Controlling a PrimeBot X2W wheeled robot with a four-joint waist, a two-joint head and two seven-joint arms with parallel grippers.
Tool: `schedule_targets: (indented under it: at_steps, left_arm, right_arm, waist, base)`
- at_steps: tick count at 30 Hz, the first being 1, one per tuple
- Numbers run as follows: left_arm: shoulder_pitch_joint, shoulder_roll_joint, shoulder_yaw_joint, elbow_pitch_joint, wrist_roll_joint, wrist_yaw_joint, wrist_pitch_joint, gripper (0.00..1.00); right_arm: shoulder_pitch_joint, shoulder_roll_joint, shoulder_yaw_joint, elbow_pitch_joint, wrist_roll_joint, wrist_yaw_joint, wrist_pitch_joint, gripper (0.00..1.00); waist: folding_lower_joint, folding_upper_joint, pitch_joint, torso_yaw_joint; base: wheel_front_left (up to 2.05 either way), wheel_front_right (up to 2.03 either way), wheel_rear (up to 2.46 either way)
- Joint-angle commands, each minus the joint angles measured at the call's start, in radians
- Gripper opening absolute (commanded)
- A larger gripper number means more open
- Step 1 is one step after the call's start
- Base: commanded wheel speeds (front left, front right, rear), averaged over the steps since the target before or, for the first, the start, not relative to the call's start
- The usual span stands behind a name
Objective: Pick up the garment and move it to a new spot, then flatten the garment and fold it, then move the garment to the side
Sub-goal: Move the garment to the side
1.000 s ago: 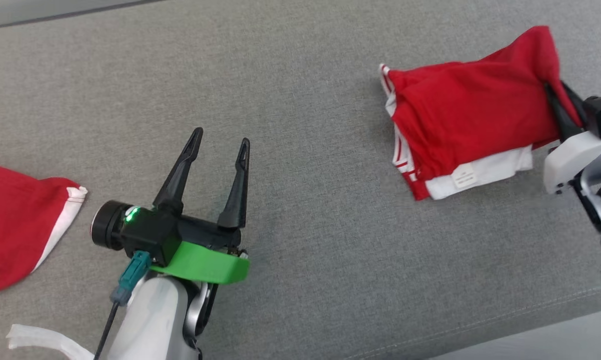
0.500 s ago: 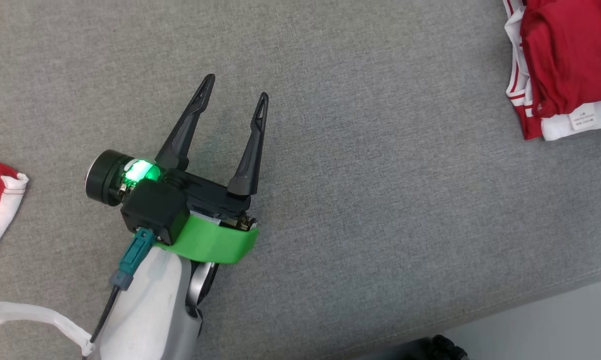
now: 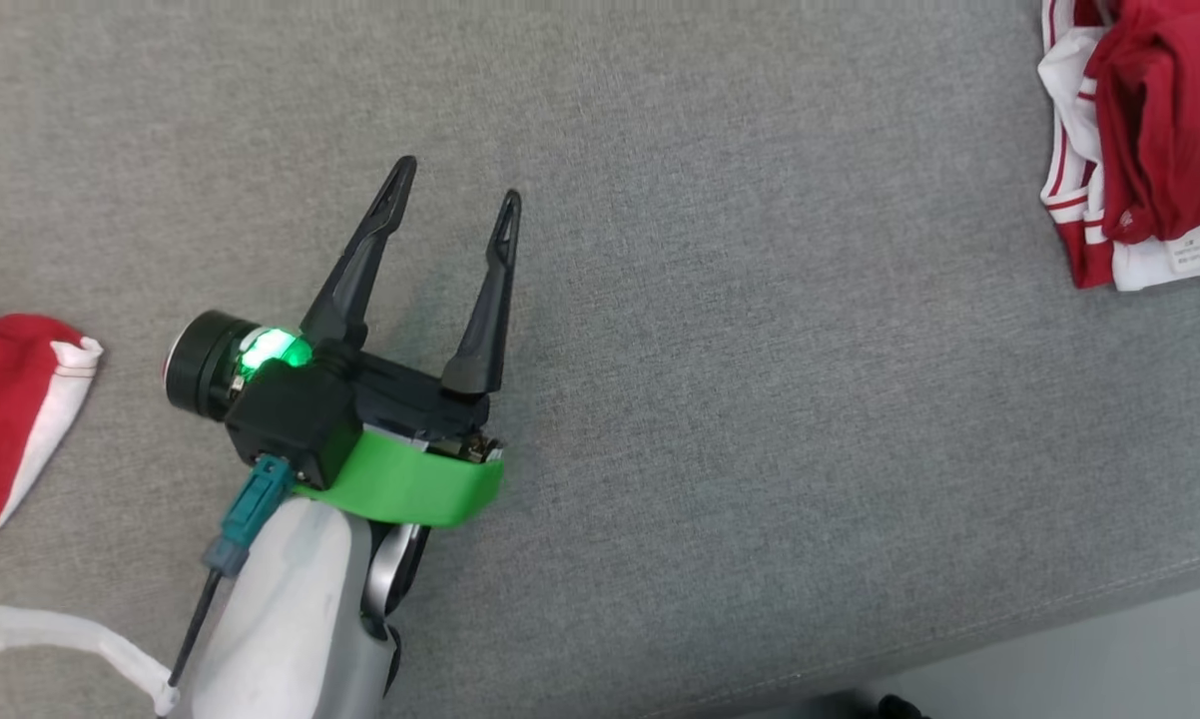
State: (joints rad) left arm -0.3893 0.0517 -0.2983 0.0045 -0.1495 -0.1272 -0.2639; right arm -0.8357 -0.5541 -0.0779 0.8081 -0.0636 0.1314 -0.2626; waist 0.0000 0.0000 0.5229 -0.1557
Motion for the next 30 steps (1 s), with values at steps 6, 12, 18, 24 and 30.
schedule_targets:
  at_steps: [6, 12, 18, 24, 30]
  left_arm:
    - [0.074, 0.0, 0.052, 0.013, -0.035, 0.023, 0.0, 1.0]
    - [0.143, 0.0, 0.098, 0.017, -0.068, 0.055, 0.0, 1.0]
    - [0.221, 0.0, 0.121, 0.019, -0.095, 0.076, 0.0, 1.0]
    - [0.31, 0.0, 0.087, 0.041, -0.117, 0.067, 0.0, 1.0]
    - [0.365, 0.0, 0.085, 0.044, -0.118, 0.076, 0.0, 1.0]
  right_arm:
    - [0.097, 0.109, 0.071, -0.187, 0.069, -0.002, -0.003, 1.0]
    - [0.233, 0.221, 0.111, -0.388, 0.185, -0.001, -0.003, 1.0]
    - [0.411, 0.333, 0.103, -0.551, 0.243, -0.001, -0.003, 1.0]
    - [0.598, 0.445, 0.04, -0.627, 0.253, -0.001, -0.003, 1.0]
    - [0.697, 0.489, 0.077, -0.658, 0.243, -0.001, -0.003, 1.0]
  waist:
    - [0.0, 0.0, -0.189, 0.044]
    - [0.0, 0.0, -0.302, 0.093]
    - [0.0, 0.0, -0.376, 0.14]
    - [0.0, 0.0, -0.454, 0.175]
    - [0.0, 0.0, -0.486, 0.172]
  base:
    - [0.0, 0.0, 0.0]
    - [0.0, 0.0, 0.0]
    - [0.0, 0.0, 0.0]
    - [0.0, 0.0, 0.0]
    - [0.0, 0.0, 0.0]
